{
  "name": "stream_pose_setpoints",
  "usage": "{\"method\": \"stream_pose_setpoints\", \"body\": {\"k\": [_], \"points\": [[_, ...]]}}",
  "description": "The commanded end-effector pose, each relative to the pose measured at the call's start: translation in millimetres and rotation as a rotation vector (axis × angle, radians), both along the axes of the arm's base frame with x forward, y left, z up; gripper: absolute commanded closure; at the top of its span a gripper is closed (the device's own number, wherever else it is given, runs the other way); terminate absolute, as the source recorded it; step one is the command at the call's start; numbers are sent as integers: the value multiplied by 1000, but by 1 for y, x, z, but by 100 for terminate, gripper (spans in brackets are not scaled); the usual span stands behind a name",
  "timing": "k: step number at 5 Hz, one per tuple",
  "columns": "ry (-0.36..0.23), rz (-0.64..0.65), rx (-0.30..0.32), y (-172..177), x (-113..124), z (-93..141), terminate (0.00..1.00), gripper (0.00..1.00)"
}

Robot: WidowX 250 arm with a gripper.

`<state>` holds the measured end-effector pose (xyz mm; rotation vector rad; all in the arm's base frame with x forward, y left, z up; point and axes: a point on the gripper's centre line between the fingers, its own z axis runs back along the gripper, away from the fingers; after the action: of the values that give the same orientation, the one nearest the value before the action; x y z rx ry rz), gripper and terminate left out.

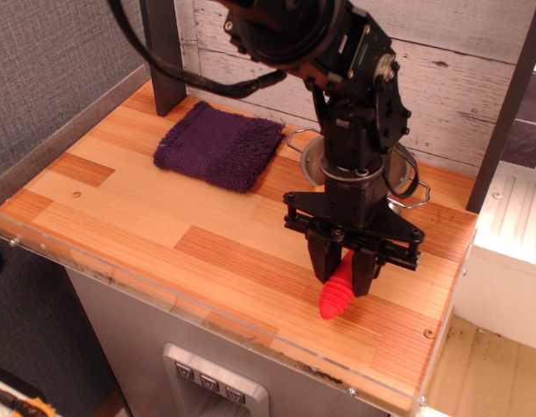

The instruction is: Move red spoon to lower right corner

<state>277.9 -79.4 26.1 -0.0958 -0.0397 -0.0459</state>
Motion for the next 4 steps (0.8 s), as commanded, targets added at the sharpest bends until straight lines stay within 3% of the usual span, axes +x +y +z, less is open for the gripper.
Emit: {"method": "stream_pose_setpoints", "body": {"k": [1, 2, 3, 4], "points": [[-63, -47, -7, -6, -4, 24, 0, 0], [-112, -53, 28, 2, -15, 45, 0, 0], [-226, -62, 59, 26, -29, 77, 0, 0], [-224, -94, 61, 37, -29, 81, 0, 0]]}}
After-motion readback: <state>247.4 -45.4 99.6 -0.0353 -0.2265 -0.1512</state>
